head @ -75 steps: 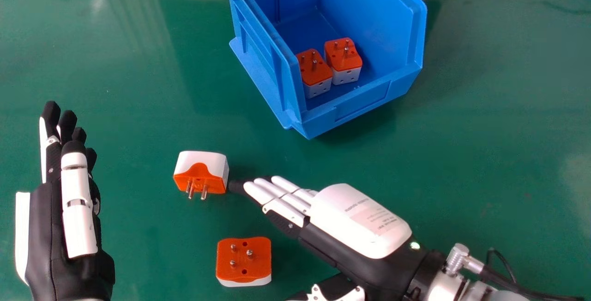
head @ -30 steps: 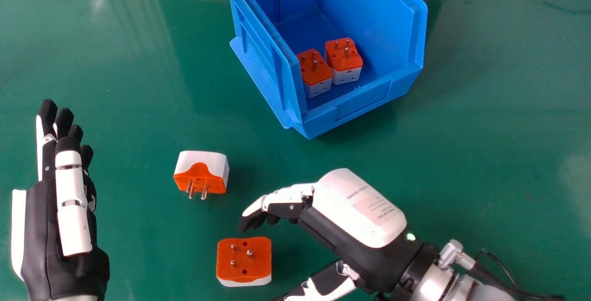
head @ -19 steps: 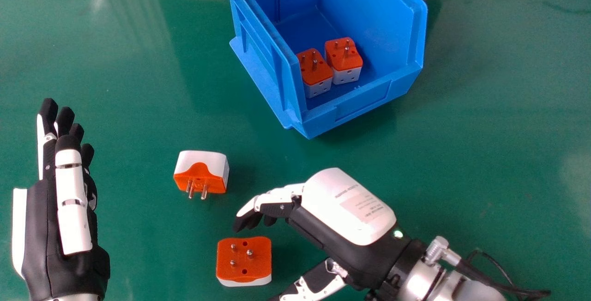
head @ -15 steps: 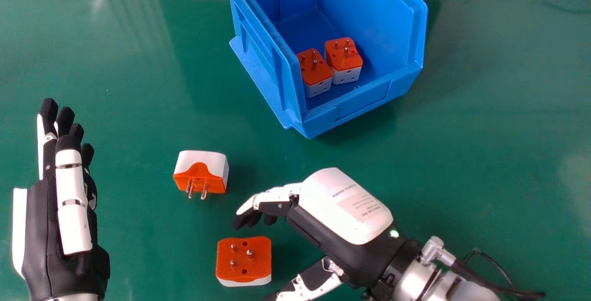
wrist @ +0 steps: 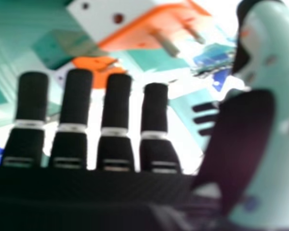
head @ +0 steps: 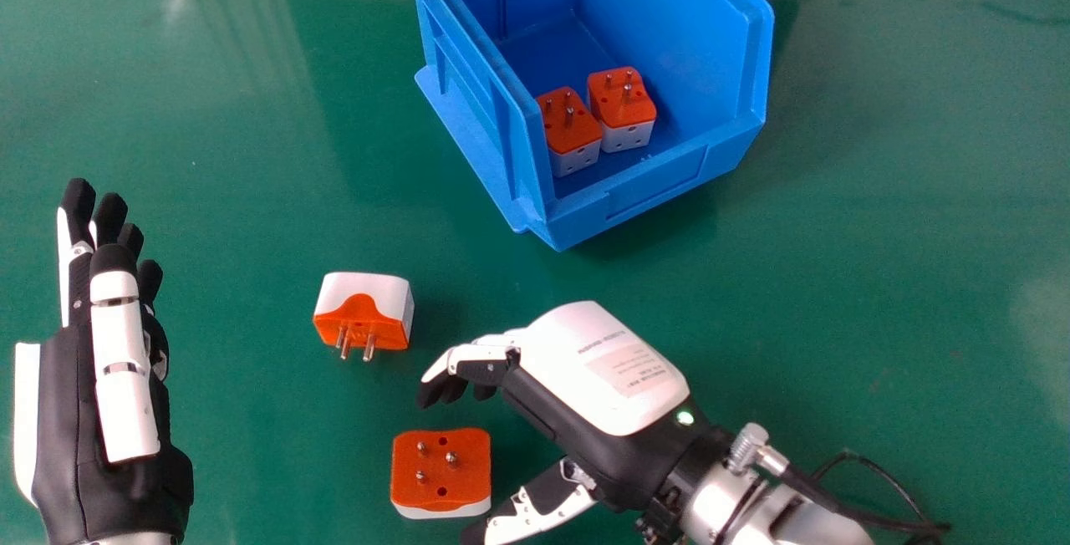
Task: Pick all objects and put in blue box
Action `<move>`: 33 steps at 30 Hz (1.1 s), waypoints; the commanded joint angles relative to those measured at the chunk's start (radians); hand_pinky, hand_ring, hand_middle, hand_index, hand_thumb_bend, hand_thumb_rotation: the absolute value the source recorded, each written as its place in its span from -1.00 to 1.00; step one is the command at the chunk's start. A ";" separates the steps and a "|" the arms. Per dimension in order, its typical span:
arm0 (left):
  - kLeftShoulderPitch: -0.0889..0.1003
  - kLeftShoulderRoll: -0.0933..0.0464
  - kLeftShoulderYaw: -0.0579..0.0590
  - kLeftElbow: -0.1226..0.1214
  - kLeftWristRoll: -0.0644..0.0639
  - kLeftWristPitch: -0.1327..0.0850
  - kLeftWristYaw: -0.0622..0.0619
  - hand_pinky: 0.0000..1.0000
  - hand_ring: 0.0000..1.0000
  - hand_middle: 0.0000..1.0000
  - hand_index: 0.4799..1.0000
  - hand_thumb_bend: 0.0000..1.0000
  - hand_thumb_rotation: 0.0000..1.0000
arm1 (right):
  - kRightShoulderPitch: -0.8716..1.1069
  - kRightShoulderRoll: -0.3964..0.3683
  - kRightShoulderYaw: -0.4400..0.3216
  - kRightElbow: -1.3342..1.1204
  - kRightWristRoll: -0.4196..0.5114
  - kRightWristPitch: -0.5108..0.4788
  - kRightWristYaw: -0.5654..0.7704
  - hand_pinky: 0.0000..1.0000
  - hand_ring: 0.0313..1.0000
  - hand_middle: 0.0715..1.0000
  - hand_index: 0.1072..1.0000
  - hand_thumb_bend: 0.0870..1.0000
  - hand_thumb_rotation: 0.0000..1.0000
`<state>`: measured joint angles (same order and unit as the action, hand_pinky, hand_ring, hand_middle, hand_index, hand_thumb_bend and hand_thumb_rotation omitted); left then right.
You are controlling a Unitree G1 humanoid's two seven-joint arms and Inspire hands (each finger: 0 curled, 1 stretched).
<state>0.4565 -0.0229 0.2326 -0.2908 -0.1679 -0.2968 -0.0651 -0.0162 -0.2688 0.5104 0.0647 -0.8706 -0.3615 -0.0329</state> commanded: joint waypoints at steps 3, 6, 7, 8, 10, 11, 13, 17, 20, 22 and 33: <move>0.001 0.006 0.008 -0.004 -0.005 -0.031 -0.004 1.00 1.00 0.99 1.00 -0.38 1.00 | -0.021 0.019 0.019 0.011 -0.018 0.016 -0.046 0.03 0.19 0.24 0.21 0.32 -0.60; 0.003 0.004 0.008 -0.005 -0.008 -0.029 -0.004 1.00 1.00 1.00 1.00 -0.38 1.00 | -0.028 0.022 0.034 0.024 -0.040 0.030 -0.069 0.01 0.18 0.22 0.20 0.32 -0.61; 0.003 0.004 0.008 -0.005 -0.009 -0.029 -0.003 1.00 1.00 1.00 1.00 -0.37 1.00 | -0.029 0.025 0.039 0.026 -0.055 0.039 -0.080 0.01 0.17 0.21 0.20 0.32 -0.61; 0.003 0.003 0.008 -0.006 -0.009 -0.029 -0.003 1.00 1.00 0.99 1.00 -0.38 1.00 | -0.030 0.027 0.045 0.027 -0.070 0.048 -0.089 0.01 0.17 0.21 0.20 0.33 -0.62; 0.003 0.005 0.008 -0.005 -0.008 -0.029 -0.004 1.00 1.00 0.99 1.00 -0.38 1.00 | -0.034 0.030 0.058 0.029 -0.095 0.067 -0.101 0.00 0.17 0.19 0.19 0.35 -0.63; 0.004 0.006 0.009 -0.005 -0.005 -0.029 -0.003 1.00 1.00 0.99 1.00 -0.37 1.00 | -0.036 0.031 0.063 0.031 -0.105 0.073 -0.106 0.00 0.16 0.19 0.19 0.36 -0.64; 0.003 0.008 0.010 -0.003 -0.003 -0.031 -0.004 1.00 1.00 1.00 1.00 -0.37 1.00 | -0.041 0.032 0.075 0.037 -0.121 0.085 -0.113 0.01 0.17 0.19 0.20 0.36 -0.65; 0.003 0.008 0.011 -0.001 -0.004 -0.033 -0.004 1.00 1.00 1.00 1.00 -0.36 1.00 | -0.049 0.030 0.098 0.040 -0.153 0.113 -0.112 0.02 0.18 0.20 0.20 0.33 -0.65; 0.001 0.007 0.012 0.000 -0.006 -0.033 -0.005 1.00 1.00 1.00 1.00 -0.36 1.00 | -0.057 0.027 0.113 0.049 -0.166 0.118 -0.122 0.03 0.20 0.21 0.19 0.30 -0.64; -0.001 0.009 0.014 0.006 -0.006 -0.037 -0.006 1.00 1.00 1.00 1.00 -0.36 1.00 | -0.062 0.026 0.123 0.053 -0.171 0.124 -0.111 0.03 0.20 0.21 0.18 0.30 -0.64; -0.015 0.009 0.018 0.019 -0.006 -0.041 -0.002 1.00 1.00 0.99 1.00 -0.36 1.00 | -0.092 0.025 0.164 0.101 -0.202 0.139 -0.139 0.04 0.21 0.22 0.11 0.28 -0.71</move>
<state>0.4439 -0.0222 0.2437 -0.2579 -0.1711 -0.3165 -0.0669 -0.0911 -0.2472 0.6686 0.1618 -1.0687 -0.2261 -0.1506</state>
